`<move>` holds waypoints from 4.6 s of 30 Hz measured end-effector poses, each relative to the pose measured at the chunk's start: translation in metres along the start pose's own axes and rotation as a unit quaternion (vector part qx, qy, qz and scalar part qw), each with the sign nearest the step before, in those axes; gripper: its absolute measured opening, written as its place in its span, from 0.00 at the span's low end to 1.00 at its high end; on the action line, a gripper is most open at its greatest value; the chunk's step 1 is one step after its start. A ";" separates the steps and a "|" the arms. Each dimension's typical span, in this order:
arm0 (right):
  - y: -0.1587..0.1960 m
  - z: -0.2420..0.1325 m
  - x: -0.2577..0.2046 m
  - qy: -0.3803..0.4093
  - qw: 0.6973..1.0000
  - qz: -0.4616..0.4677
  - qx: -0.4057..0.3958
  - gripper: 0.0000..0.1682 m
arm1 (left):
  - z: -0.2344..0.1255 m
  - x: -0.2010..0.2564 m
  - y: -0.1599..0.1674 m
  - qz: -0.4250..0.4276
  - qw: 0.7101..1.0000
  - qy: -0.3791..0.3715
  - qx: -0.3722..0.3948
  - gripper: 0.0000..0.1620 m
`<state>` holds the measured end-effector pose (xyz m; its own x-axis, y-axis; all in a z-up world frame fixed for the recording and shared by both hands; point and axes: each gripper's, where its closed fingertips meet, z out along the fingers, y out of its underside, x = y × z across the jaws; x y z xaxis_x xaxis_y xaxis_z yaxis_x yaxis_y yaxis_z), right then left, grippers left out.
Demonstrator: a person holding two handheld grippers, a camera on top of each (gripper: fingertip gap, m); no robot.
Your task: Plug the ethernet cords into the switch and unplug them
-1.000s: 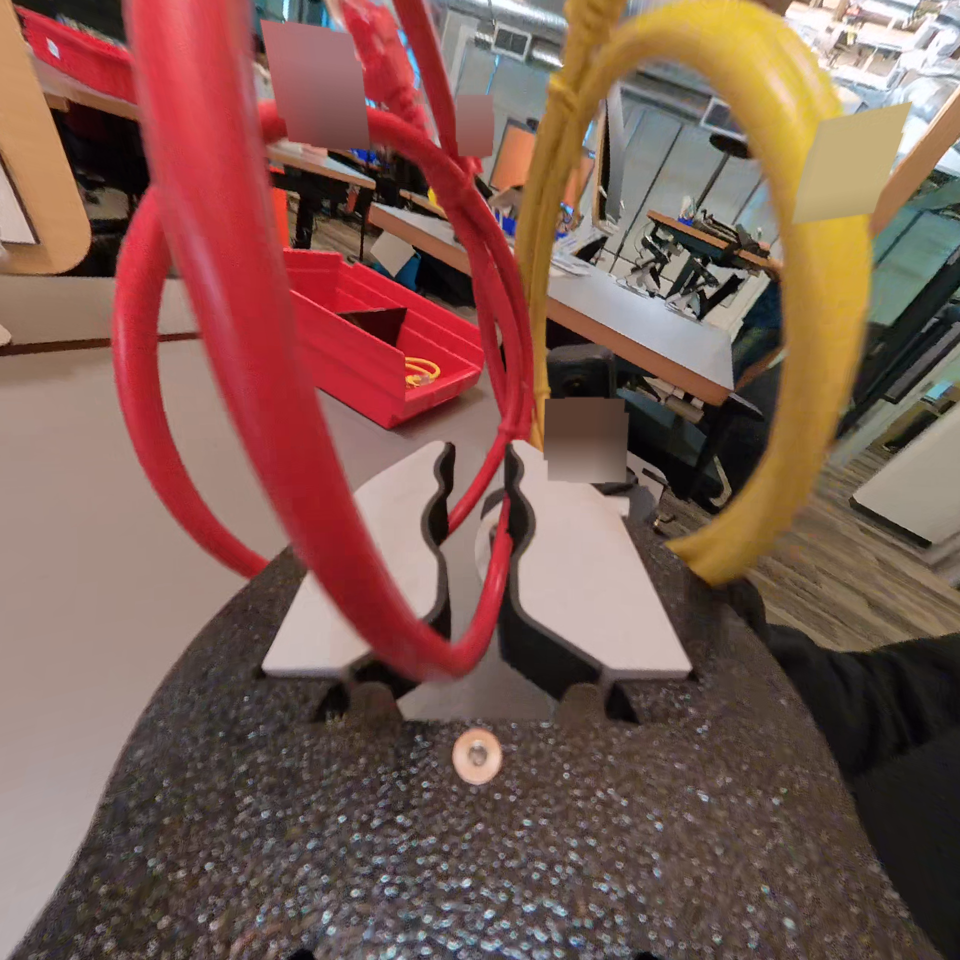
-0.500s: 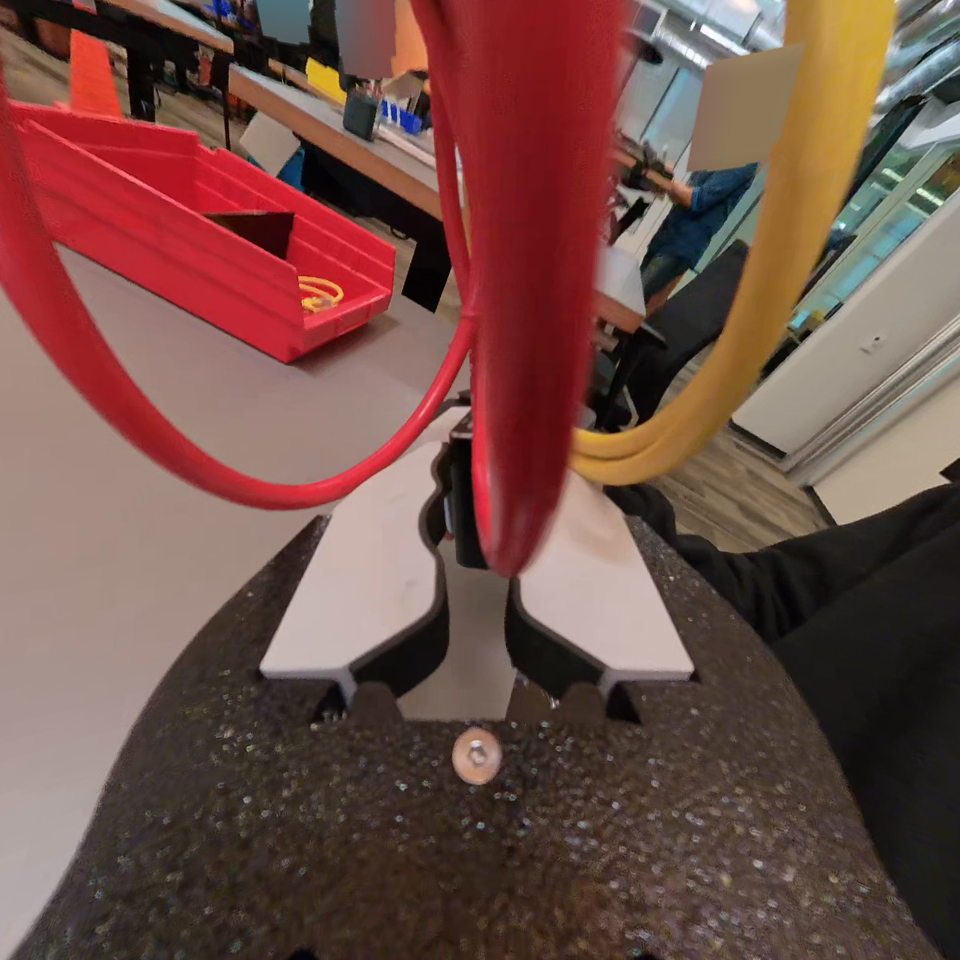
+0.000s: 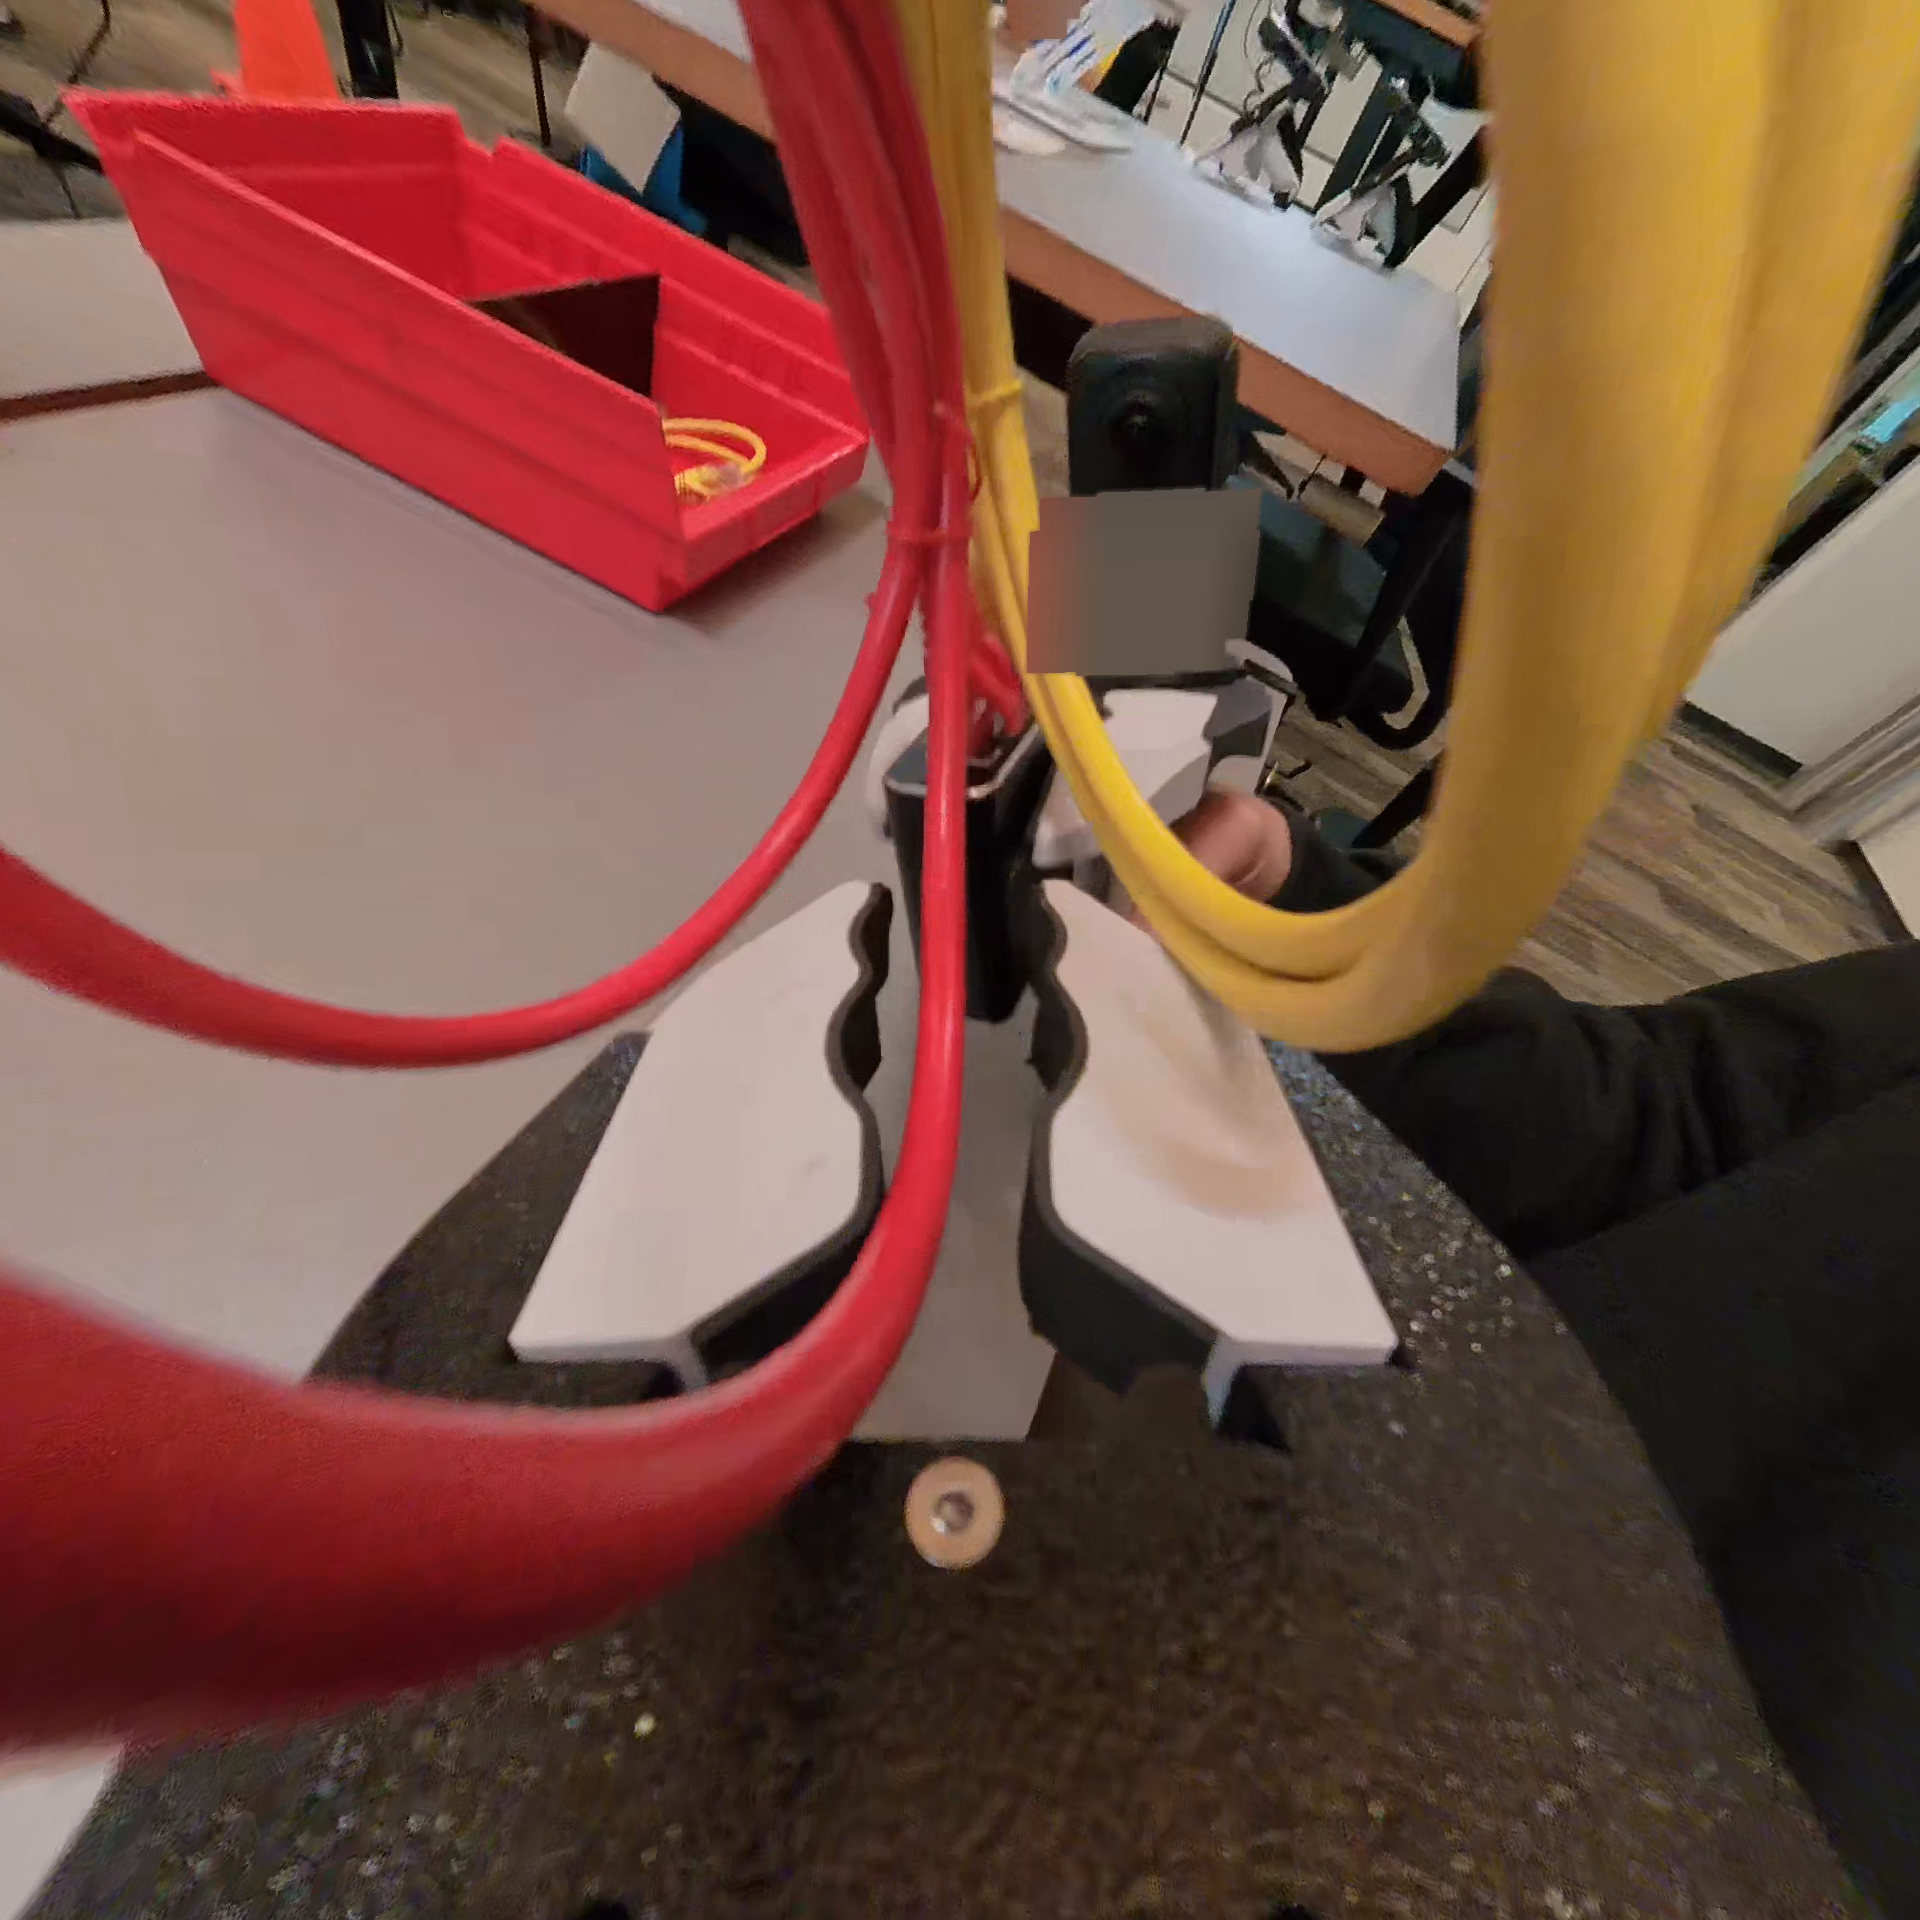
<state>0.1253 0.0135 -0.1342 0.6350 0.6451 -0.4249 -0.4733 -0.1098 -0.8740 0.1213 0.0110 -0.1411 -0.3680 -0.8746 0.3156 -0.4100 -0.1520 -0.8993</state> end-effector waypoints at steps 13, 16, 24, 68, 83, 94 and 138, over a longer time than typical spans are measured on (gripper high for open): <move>-0.044 -0.047 0.035 0.103 0.978 0.037 0.175 0.16 | 0.007 -0.014 0.018 0.046 0.995 -0.077 -0.047 0.25; -0.049 -0.050 0.031 0.083 0.976 0.048 0.194 0.16 | 0.016 0.006 0.032 0.027 0.997 0.003 -0.078 0.21; -0.040 -0.027 0.014 0.014 0.985 0.065 0.161 0.16 | 0.023 0.012 -0.021 -0.096 0.976 0.108 0.166 0.17; -0.016 -0.002 -0.014 -0.062 0.995 0.033 0.072 0.16 | 0.009 0.011 -0.032 -0.024 0.977 0.043 0.206 0.06; -0.013 -0.004 -0.007 0.002 0.999 -0.029 0.029 0.16 | 0.004 0.000 -0.023 -0.030 0.985 0.045 0.162 0.17; -0.027 -0.046 0.022 0.134 0.989 -0.057 0.023 0.16 | -0.067 -0.071 -0.012 0.063 0.980 -0.178 0.064 0.34; -0.079 -0.047 -0.017 0.073 0.969 -0.133 0.193 0.20 | 0.042 0.012 -0.003 0.176 0.978 0.105 -0.032 0.09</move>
<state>0.1803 -0.0241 -0.0690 0.8327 0.4942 -0.2499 -0.4557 0.3551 -0.8162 0.1538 -0.0184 -0.1471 -0.6559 -0.7530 0.0518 -0.2772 0.1765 -0.9445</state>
